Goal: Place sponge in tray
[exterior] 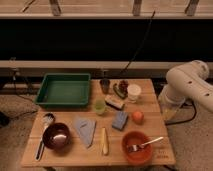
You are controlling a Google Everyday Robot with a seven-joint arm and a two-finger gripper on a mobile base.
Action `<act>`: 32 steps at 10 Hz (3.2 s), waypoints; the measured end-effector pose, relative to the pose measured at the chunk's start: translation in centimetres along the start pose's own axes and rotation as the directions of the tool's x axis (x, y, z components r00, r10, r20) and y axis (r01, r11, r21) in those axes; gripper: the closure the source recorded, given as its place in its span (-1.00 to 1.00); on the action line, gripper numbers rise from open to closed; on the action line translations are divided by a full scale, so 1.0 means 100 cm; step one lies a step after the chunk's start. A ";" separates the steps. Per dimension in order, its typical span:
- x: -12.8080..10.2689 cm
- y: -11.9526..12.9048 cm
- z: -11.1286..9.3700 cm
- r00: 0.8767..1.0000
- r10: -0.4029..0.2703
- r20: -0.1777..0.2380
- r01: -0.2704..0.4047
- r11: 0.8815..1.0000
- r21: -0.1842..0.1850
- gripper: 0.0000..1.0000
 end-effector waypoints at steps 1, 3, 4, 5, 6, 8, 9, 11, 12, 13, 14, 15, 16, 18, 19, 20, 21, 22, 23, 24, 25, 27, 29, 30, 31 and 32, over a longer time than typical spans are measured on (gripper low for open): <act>0.000 0.000 0.000 1.000 0.000 0.000 0.000 1.000 0.000 -0.30; 0.000 0.000 0.000 1.000 0.000 0.000 0.000 1.000 0.000 -0.30; 0.000 0.000 0.000 1.000 0.000 0.000 0.000 1.000 0.000 -0.30; 0.000 0.000 0.000 1.000 0.000 0.000 0.000 1.000 0.000 -0.30; 0.000 0.000 0.000 1.000 0.000 0.000 0.000 1.000 0.000 -0.30; 0.000 0.000 0.000 1.000 0.000 0.000 0.000 1.000 0.000 -0.30; 0.000 0.000 0.000 1.000 0.000 0.000 0.000 1.000 0.000 -0.30; 0.000 0.000 0.000 1.000 0.000 0.000 0.000 1.000 0.000 -0.30; 0.000 0.000 0.000 1.000 0.000 0.000 0.000 1.000 0.000 -0.30; 0.000 0.000 0.000 1.000 0.000 0.000 0.000 1.000 0.000 -0.30; 0.000 0.000 0.000 1.000 0.000 0.000 0.000 1.000 0.000 -0.30; 0.000 0.000 0.000 1.000 0.000 0.000 0.000 1.000 0.000 -0.30; 0.000 0.000 0.000 1.000 0.000 0.000 0.000 1.000 0.000 -0.30; 0.000 0.000 0.000 1.000 0.000 0.000 0.000 1.000 0.000 -0.30; 0.000 0.000 0.000 1.000 0.000 0.000 0.000 1.000 0.000 -0.30; 0.000 0.000 0.000 1.000 0.000 0.000 0.000 1.000 0.000 -0.30; 0.000 -0.001 0.000 1.000 -0.001 0.001 0.001 1.000 -0.001 -0.30; 0.000 -0.001 0.000 1.000 -0.006 0.005 0.006 1.000 -0.005 -0.30; -0.004 -0.001 0.003 0.999 -0.046 0.024 0.047 0.999 -0.009 -0.30; -0.009 0.000 0.005 0.996 -0.080 0.036 0.080 0.997 -0.009 -0.30; -0.025 -0.001 0.009 0.989 -0.137 0.058 0.137 0.990 -0.010 -0.30; -0.068 -0.002 0.019 0.963 -0.252 0.096 0.253 0.967 -0.002 -0.30; -0.107 -0.004 0.035 0.923 -0.365 0.124 0.367 0.930 0.008 -0.30; -0.122 -0.006 0.045 0.902 -0.411 0.134 0.412 0.911 0.015 -0.30; -0.132 -0.006 0.054 0.885 -0.442 0.147 0.444 0.896 0.023 -0.30; -0.140 -0.008 0.063 0.866 -0.474 0.161 0.475 0.879 0.034 -0.30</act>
